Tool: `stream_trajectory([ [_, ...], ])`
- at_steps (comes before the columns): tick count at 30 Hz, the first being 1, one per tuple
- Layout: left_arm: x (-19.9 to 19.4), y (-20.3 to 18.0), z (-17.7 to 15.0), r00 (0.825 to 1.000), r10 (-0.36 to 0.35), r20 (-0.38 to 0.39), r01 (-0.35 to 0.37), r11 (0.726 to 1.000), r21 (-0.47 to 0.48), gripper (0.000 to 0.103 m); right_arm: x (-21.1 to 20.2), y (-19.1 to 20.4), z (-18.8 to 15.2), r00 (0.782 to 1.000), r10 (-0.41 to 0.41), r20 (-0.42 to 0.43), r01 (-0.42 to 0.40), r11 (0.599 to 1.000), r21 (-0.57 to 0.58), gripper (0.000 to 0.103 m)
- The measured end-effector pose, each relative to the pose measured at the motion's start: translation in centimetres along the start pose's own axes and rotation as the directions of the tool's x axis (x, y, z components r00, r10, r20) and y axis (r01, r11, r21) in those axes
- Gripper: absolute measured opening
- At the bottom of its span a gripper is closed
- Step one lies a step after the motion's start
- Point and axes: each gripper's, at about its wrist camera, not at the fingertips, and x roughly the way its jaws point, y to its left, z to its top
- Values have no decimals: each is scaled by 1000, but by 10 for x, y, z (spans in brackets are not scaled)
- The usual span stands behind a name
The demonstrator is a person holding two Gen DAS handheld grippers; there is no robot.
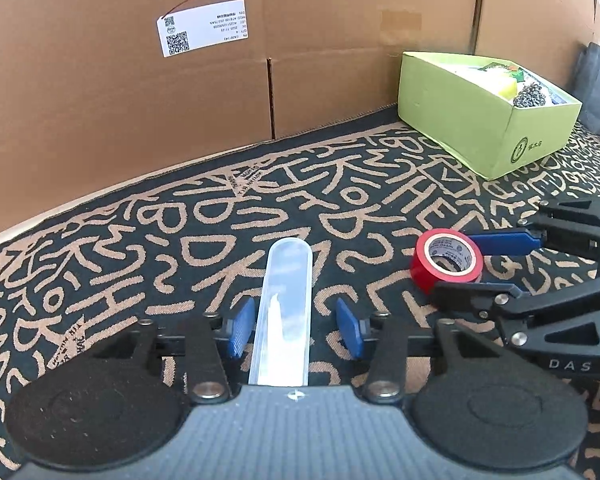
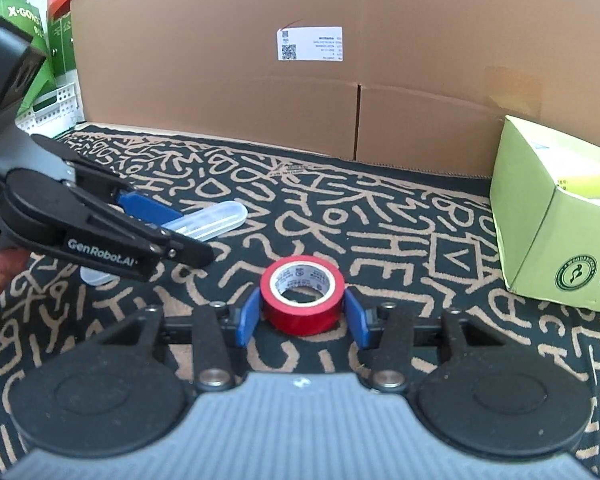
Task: Organize objects
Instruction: 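Carry the tube case and red tape roll over the lime-green box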
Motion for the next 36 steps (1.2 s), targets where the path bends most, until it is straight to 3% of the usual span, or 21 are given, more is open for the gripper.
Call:
stream_trajectory([
  [2, -1, -2, 1, 1000, -15, -3, 15, 1000, 0, 35, 2, -1, 0, 1000, 4, -3, -4, 1000, 3, 46],
  [5, -1, -8, 2, 1000, 1, -9, -1, 1000, 12, 30, 4, -4, -2, 1000, 14, -4, -14, 1000, 24, 46],
  [8, -2, -13, 3, 1000, 15, -13, -15, 1000, 0, 29, 2, -7, -3, 1000, 21, 4, -21, 999, 41, 46],
  [12, -8, -19, 7, 999, -30, -29, 28, 998, -64, 29, -7, -10, -5, 999, 30, 27, -31, 998, 60, 46],
  [21, -34, -65, 44, 990, -128, 65, 130, 991, -35, 29, -58, -35, -5, 988, -19, 154, 1, 994, 112, 46],
  [30, -38, -123, 122, 946, -265, 188, 270, 963, 0, 29, -123, -95, 12, 931, -180, 317, 135, 978, 157, 46],
  [36, -20, -162, 176, 915, -336, 225, 345, 939, -2, 29, -144, -148, 19, 879, -325, 348, 259, 940, 223, 46],
])
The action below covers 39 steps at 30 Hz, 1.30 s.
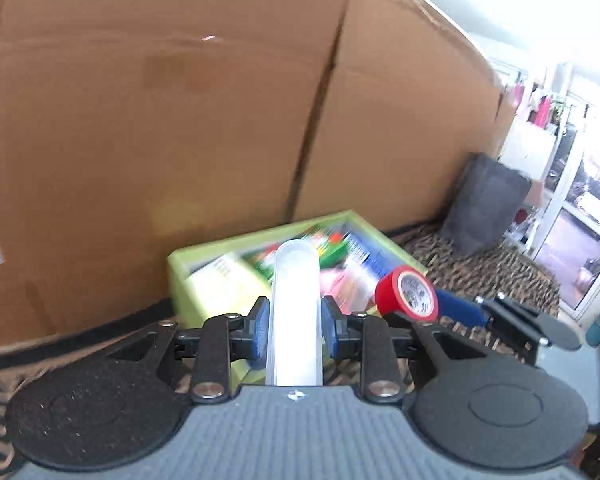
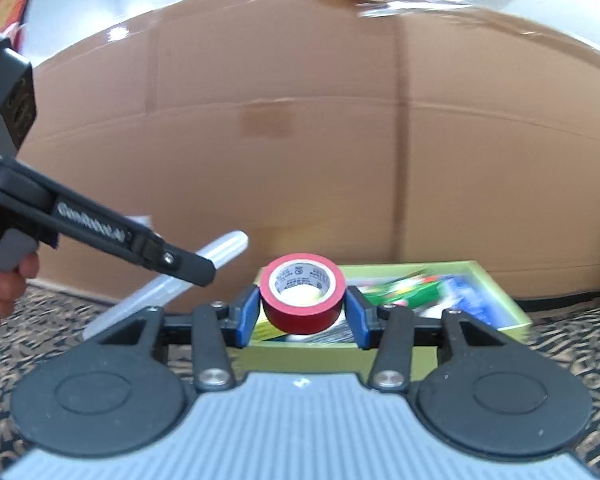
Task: Organize objects
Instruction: 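Carry the tube case and red tape roll over the lime-green box, then open both tools to drop the tube case and tape roll into the box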
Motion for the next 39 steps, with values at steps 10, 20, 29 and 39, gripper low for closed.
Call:
stream_trajectory([
  [10, 88, -34, 39, 1000, 13, 20, -14, 998, 56, 28, 49, -73, 15, 986, -165, -2, 165, 986, 14, 46],
  [20, 130, -20, 32, 1000, 6, -5, -6, 1000, 5, 62, 102, -77, -10, 990, -116, -81, 111, 992, -64, 55],
  [29, 111, -18, 16, 996, 74, 47, -74, 997, -6, 93, 92, -63, -29, 985, -154, -80, 142, 980, -139, 102],
  [39, 52, -28, 3, 975, 193, 110, -190, 981, -32, 102, 50, -55, -18, 985, -158, -65, 150, 982, -112, 103],
])
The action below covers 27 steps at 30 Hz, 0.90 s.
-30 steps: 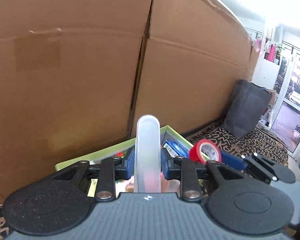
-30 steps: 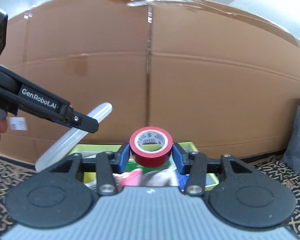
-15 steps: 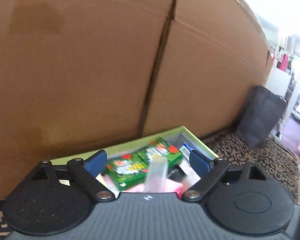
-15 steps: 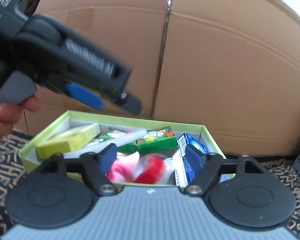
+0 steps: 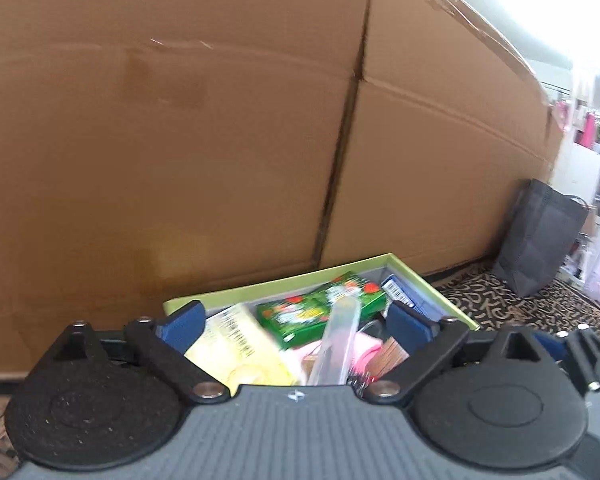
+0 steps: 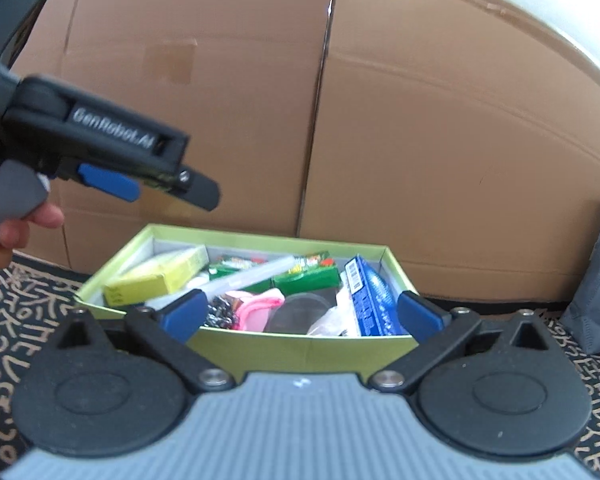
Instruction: Organize objects
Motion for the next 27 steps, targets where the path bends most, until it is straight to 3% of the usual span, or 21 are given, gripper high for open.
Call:
stream_trajectory([
  [3, -25, -4, -12, 997, 71, -7, -72, 997, -7, 103, -25, -2, 2, 1000, 6, 10, -6, 1000, 13, 103],
  [11, -86, -2, -59, 988, 156, -3, -156, 987, -48, 103, -75, -9, 14, 1000, 10, -13, -9, 999, 39, 103],
  [19, -101, -8, -97, 970, 238, -52, -240, 969, -50, 103, -101, -1, -4, 998, -3, -62, 7, 999, 53, 103],
  [27, -102, -12, -104, 967, 248, -61, -250, 968, -22, 103, -101, 2, -20, 995, -20, -100, 30, 995, 95, 103],
])
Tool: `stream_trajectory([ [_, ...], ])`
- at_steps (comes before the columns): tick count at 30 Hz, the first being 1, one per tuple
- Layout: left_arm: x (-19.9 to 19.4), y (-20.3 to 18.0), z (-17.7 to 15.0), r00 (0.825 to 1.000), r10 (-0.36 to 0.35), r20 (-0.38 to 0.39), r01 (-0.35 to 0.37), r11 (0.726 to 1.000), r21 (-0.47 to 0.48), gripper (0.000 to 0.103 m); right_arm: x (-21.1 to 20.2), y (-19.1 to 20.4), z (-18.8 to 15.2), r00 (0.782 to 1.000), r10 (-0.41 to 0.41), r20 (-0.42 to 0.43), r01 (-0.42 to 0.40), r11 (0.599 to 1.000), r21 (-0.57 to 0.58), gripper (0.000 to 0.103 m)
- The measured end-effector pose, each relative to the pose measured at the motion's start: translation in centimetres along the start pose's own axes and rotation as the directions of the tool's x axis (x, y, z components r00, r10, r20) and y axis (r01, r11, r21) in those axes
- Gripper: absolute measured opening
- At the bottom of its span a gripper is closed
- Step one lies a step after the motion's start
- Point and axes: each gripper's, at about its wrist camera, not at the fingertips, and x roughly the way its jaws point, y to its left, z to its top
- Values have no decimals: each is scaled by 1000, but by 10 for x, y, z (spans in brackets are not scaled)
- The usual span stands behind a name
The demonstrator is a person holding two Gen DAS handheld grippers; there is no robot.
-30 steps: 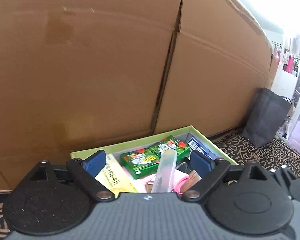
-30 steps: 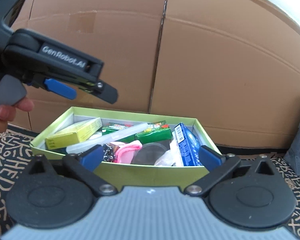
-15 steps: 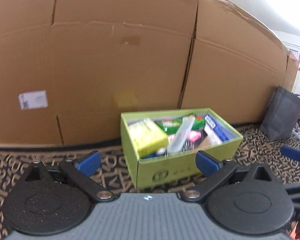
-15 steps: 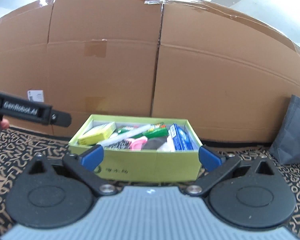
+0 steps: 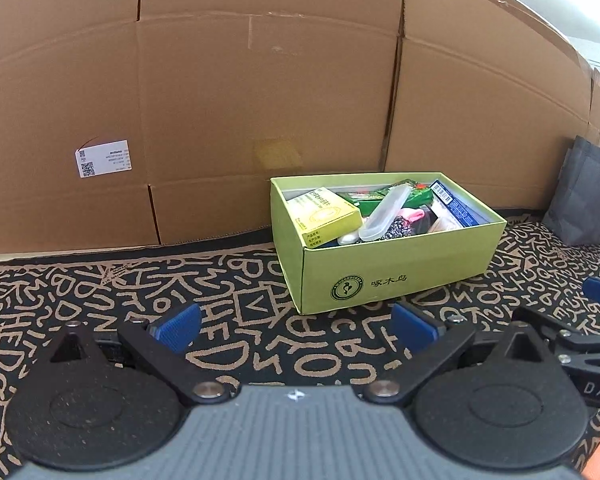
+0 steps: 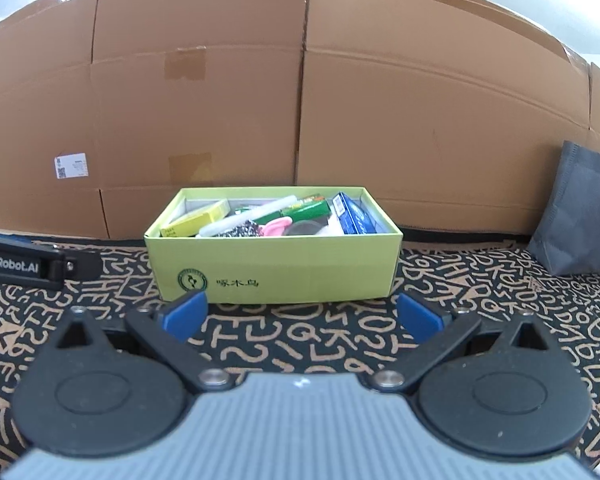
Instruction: Organize objects
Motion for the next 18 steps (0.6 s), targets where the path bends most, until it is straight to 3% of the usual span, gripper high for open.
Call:
stream_trajectory([
  [18, 6, -5, -3, 999, -37, -32, 38, 999, 21, 103, 14, 7, -4, 999, 9, -31, -8, 1000, 23, 103],
])
